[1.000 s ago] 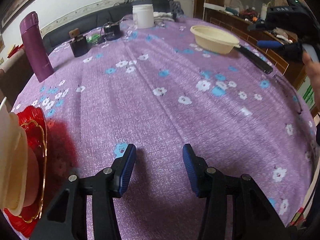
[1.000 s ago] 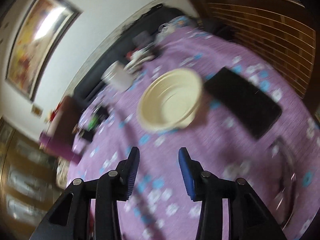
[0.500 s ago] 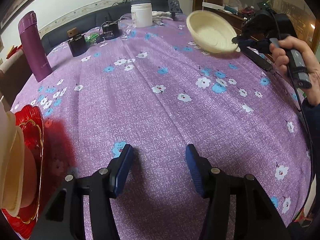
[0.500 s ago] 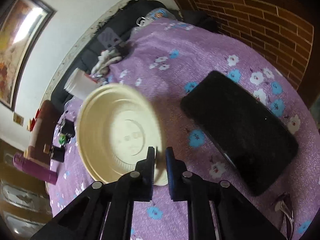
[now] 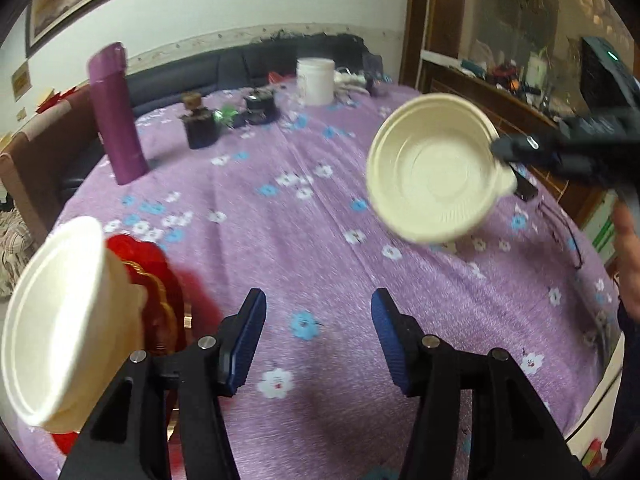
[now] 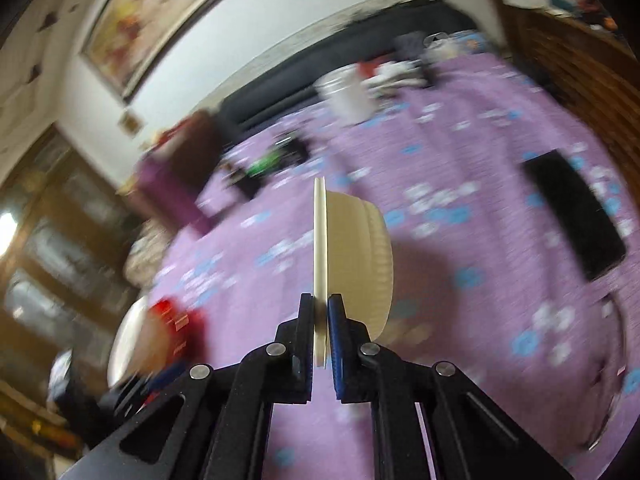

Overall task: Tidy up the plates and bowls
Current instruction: 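Lift the cream ribbed bowl with the right gripper toward the left gripper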

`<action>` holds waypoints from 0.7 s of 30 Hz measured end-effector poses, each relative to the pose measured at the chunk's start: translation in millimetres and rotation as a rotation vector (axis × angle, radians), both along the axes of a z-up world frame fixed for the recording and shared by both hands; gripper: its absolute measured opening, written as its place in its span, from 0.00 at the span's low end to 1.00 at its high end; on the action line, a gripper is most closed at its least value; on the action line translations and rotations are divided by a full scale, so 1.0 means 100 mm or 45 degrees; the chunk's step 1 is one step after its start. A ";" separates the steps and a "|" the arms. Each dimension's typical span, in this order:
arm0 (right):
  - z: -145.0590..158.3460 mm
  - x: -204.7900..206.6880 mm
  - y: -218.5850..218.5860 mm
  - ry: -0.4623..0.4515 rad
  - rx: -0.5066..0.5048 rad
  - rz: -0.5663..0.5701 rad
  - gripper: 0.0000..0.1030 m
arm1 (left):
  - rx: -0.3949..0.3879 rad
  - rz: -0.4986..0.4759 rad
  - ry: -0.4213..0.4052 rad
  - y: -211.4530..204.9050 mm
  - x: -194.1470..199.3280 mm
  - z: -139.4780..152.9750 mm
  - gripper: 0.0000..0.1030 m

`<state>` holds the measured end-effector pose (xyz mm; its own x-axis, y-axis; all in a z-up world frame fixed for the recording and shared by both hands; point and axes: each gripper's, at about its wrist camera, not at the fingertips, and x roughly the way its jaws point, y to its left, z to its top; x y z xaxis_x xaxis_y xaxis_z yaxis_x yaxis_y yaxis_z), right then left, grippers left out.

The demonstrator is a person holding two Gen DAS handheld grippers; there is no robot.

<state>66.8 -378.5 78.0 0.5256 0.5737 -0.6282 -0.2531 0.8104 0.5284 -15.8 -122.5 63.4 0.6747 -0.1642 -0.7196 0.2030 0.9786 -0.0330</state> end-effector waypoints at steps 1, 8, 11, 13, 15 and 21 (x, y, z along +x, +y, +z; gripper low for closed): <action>0.01 -0.06 0.04 0.002 0.035 0.038 0.08 | -0.006 0.009 -0.006 0.04 -0.01 0.03 0.52; -0.01 -0.31 0.33 -0.029 -0.038 0.167 0.11 | -0.043 0.067 -0.029 0.22 -0.05 0.12 0.53; -0.07 -0.33 0.30 -0.078 -0.220 0.028 0.14 | -0.068 0.046 0.008 0.21 -0.05 0.09 0.53; -0.09 -0.34 0.16 -0.075 -0.188 -0.013 0.14 | -0.078 0.024 0.024 0.18 -0.05 0.06 0.53; -0.09 -0.38 0.03 -0.072 -0.144 -0.033 0.14 | -0.076 -0.001 0.026 0.12 -0.05 0.06 0.53; -0.18 -0.63 -0.37 -0.050 -0.073 -0.137 0.16 | -0.104 -0.080 0.057 -0.06 -0.04 0.04 0.53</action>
